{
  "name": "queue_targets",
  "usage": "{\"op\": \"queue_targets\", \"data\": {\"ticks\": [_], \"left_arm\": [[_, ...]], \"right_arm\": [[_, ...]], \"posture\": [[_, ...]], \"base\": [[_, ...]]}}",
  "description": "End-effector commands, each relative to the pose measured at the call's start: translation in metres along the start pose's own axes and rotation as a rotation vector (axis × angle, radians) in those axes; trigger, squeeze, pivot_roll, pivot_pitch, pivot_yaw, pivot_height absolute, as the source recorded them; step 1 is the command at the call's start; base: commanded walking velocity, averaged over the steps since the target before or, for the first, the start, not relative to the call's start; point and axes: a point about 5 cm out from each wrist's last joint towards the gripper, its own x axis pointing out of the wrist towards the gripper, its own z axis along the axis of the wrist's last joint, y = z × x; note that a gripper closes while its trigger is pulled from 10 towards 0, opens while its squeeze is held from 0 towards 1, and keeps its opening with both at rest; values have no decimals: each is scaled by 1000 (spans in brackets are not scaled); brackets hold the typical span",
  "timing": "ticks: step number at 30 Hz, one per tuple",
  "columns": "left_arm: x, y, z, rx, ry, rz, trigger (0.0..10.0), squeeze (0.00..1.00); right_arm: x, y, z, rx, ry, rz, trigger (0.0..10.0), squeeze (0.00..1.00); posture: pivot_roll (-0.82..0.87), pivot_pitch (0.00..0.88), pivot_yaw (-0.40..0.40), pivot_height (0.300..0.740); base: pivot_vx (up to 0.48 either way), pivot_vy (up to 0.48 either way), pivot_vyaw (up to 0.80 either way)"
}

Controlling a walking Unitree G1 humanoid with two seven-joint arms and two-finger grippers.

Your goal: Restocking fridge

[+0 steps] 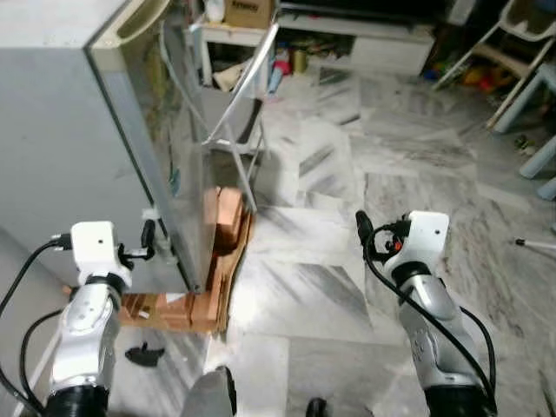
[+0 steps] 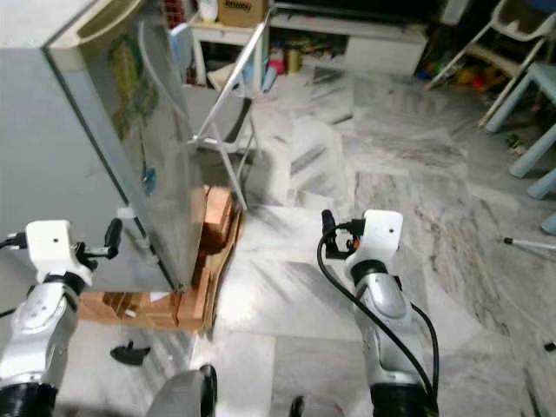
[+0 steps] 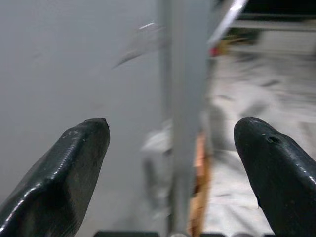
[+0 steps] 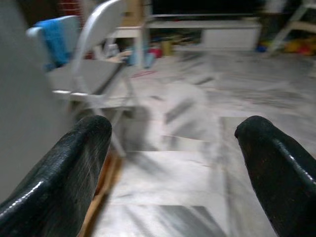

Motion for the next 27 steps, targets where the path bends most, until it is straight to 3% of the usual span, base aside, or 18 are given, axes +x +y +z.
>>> {"op": "queue_targets", "data": {"ticks": [1,10,17,27], "left_arm": [[8,-8,8,7,-26,-71,10000,0],[25,-18,16,27,-56,-113,10000,0],[26,-19,14,6,-66,-100,10000,0],[-9,-26,4,-65,-59,-114,10000,0]], "right_arm": [[-3,-5,1,9,1,-23,10000,0],[-4,-2,4,-2,2,-13,10000,0],[-6,-5,5,-9,8,-28,10000,0],[-13,-10,4,-2,6,-54,10000,0]], "posture": [[-29,86,-43,740],[-42,96,-45,740],[-43,104,-41,740],[-38,96,-34,740]], "base": [[0,0,0],[0,0,0],[0,0,0],[0,0,0]]}}
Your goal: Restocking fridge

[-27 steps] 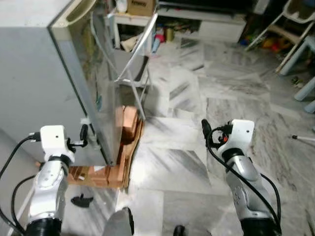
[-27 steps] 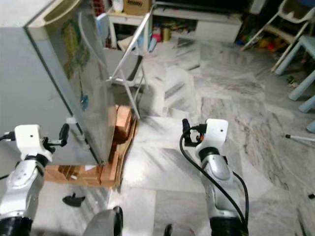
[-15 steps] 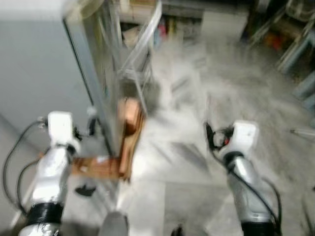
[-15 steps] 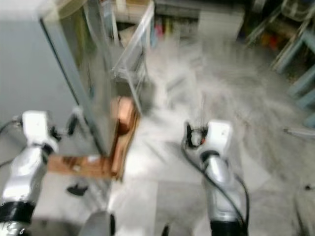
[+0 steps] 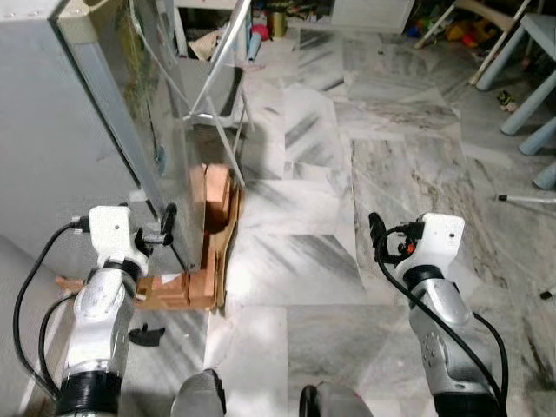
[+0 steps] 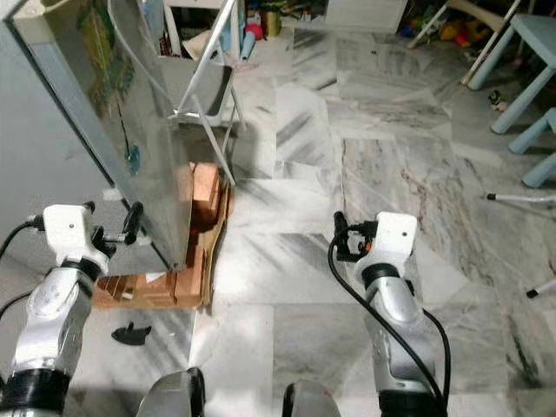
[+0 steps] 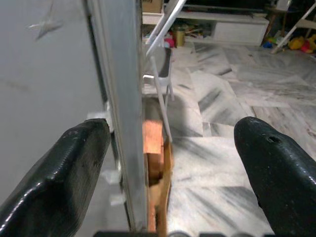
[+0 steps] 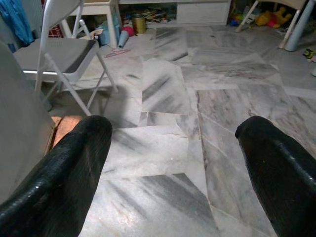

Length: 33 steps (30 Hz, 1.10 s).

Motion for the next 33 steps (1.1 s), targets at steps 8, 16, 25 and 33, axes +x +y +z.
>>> {"op": "queue_targets", "data": {"ticks": [8,16,25,33], "left_arm": [[27,-12,8,-2,-18,-38,10000,0],[65,-6,26,53,-30,-42,10000,0],[86,-5,40,56,-48,5,10000,0],[98,-9,49,82,-63,7,10000,0]], "right_arm": [[0,6,3,1,1,15,10000,0],[-3,3,5,4,-1,-7,10000,0],[-6,-1,7,-4,0,-14,10000,0],[-7,-1,7,-9,7,-12,10000,0]], "posture": [[-49,105,-48,740],[-81,121,-49,740],[-95,123,-49,740],[-93,123,-52,740]], "base": [[0,0,0],[0,0,0],[0,0,0],[0,0,0]]}}
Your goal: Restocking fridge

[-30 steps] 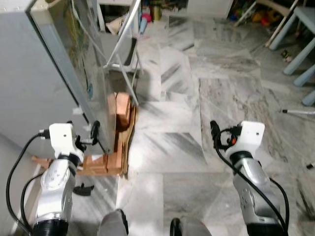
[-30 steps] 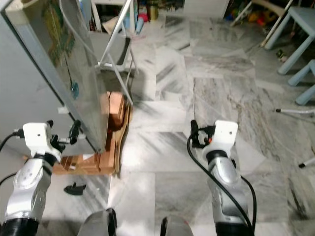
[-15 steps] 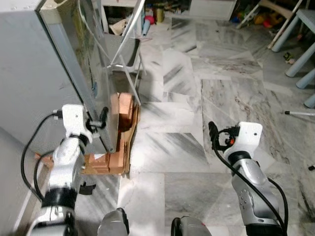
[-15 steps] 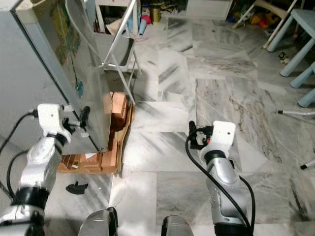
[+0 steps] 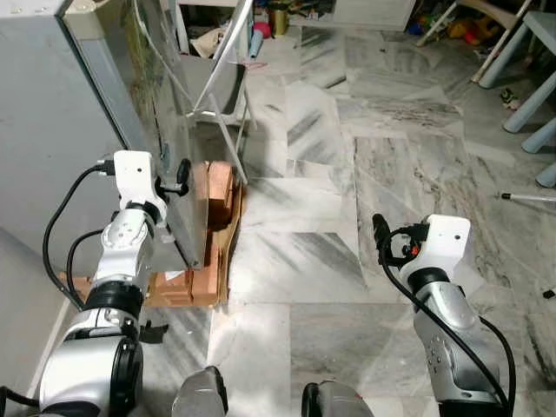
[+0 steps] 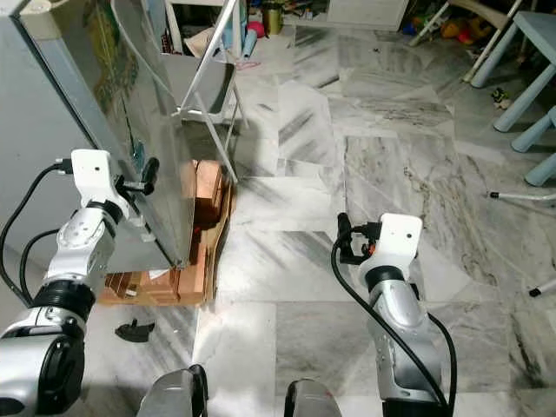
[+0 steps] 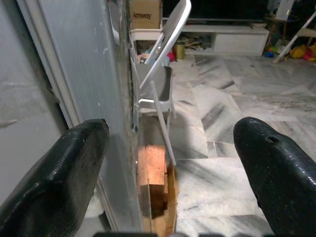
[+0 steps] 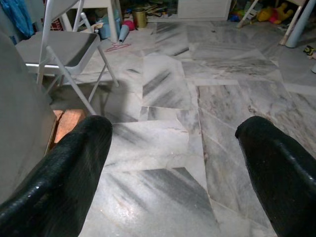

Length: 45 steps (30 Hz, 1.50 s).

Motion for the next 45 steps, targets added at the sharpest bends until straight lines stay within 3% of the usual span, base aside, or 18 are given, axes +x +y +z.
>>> {"op": "queue_targets", "data": {"ticks": [1,9,18,24,27,29,30,32,37,38,45], "left_arm": [[4,3,5,18,-11,12,10000,0],[14,6,16,36,-8,72,10000,0],[22,-5,22,71,8,67,10000,0],[22,-13,25,43,-29,13,10000,0],[4,-16,15,9,-87,-60,10000,0],[-24,-22,8,2,-136,-139,10000,0],[-24,-22,8,2,-136,-139,10000,0],[-51,-23,3,-39,-136,-145,10000,0],[-58,-24,2,-62,-129,-150,10000,0],[-76,-26,-1,-70,-127,-155,10000,0],[-91,-21,-5,-56,-101,-151,10000,0]], "right_arm": [[-1,-1,3,-3,-8,-2,10000,0],[-1,-2,5,-5,-9,-2,10000,0],[-2,-2,4,-4,-9,-6,10000,0],[-5,-4,6,-1,-16,-12,10000,0],[-6,-7,6,12,-22,-28,10000,0],[-6,-4,8,40,-38,-22,10000,0],[-6,-4,8,40,-38,-22,10000,0],[-5,-1,11,41,-49,-14,10000,0],[-5,0,10,41,-47,-11,10000,0],[-4,3,10,37,-45,8,10000,0],[-2,4,11,38,-44,19,10000,0]], "posture": [[-93,123,-52,740],[-100,112,-46,740],[-102,110,-42,740],[-102,107,-26,740],[-94,111,-18,740],[-88,120,-11,740],[-88,120,-11,740],[-64,113,-13,740],[-64,113,-13,740],[-49,107,-22,740],[-46,96,-23,740]], "base": [[0,0,0],[0,0,0],[0,0,0],[0,0,0],[0,0,0],[0,0,0],[0,0,0],[0,0,0],[0,0,0],[0,0,0],[44,0,0]]}}
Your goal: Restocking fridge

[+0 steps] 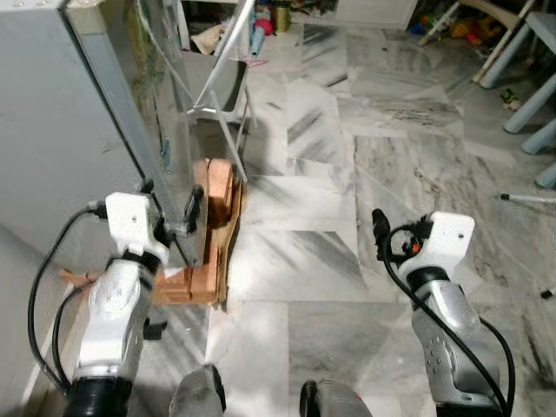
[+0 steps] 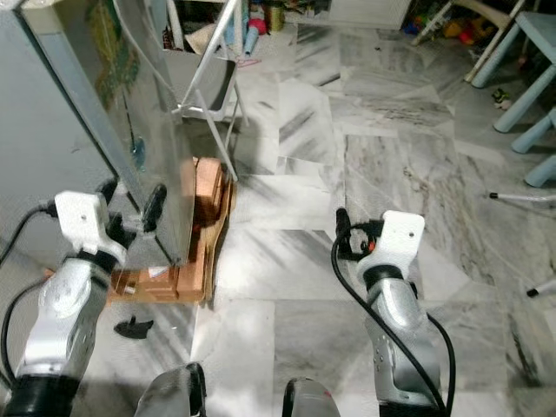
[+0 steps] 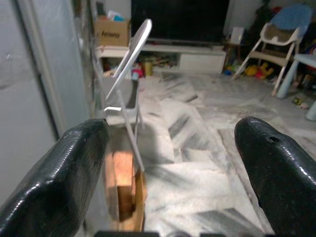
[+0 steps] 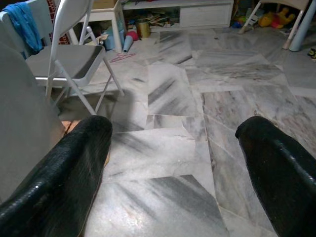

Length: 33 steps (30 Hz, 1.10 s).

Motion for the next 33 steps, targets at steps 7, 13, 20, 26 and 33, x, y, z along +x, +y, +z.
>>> {"op": "queue_targets", "data": {"ticks": [7,13,20,26,33], "left_arm": [[0,-2,11,7,0,-20,10000,0],[4,-10,12,-8,14,-27,10000,0],[1,-11,12,-15,28,-29,10000,0],[-1,-9,13,-53,43,21,10000,0],[-18,-5,6,-51,87,56,10000,0]], "right_arm": [[2,1,2,-2,-5,2,10000,0],[2,0,0,-7,-2,-4,10000,0],[5,1,0,-12,-2,0,10000,0],[8,2,0,-17,-6,7,10000,0],[7,2,-2,-24,0,6,10000,0]], "posture": [[-51,95,-16,740],[-52,90,-14,740],[-45,85,-18,740],[-38,88,-23,740],[-31,92,-19,740]], "base": [[381,0,0],[459,0,0],[460,0,0],[139,244,0],[0,65,0]]}}
